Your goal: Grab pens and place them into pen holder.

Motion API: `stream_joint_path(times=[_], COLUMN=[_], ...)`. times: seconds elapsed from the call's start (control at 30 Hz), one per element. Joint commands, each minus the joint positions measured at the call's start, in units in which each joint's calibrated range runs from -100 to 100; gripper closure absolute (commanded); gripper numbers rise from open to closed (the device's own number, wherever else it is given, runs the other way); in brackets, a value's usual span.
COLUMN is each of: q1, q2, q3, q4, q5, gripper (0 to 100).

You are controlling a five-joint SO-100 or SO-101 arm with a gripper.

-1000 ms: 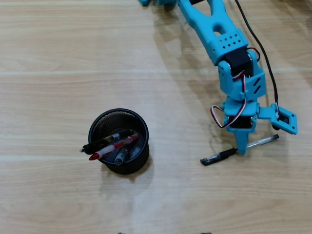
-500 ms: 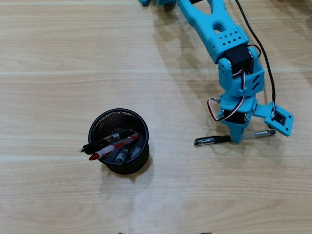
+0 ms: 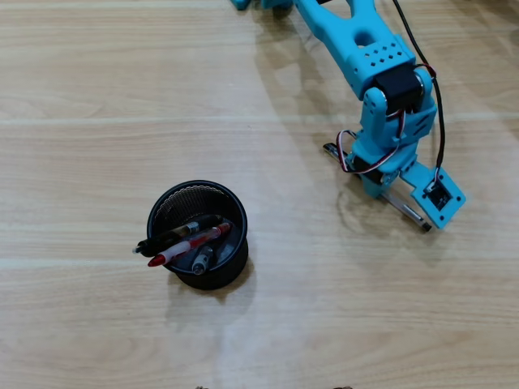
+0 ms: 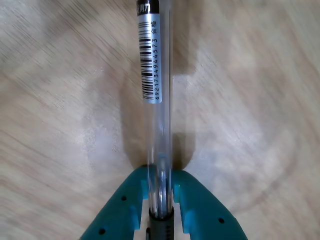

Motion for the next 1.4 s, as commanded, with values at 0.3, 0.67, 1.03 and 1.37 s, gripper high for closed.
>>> stream_joint_path(times=[0.3, 0.67, 1.03, 1.37], q1=[-0.75, 19.33, 33.85, 34.42], q2=[-12.79, -50.33, -51.00, -45.85], q3=[-3.72, 29.42, 55.86, 52.69], q4=[1.24, -60.04, -85.05, -73.11], q5=[-1.66, -4.95, -9.24, -9.71], gripper=[98, 98, 98, 97])
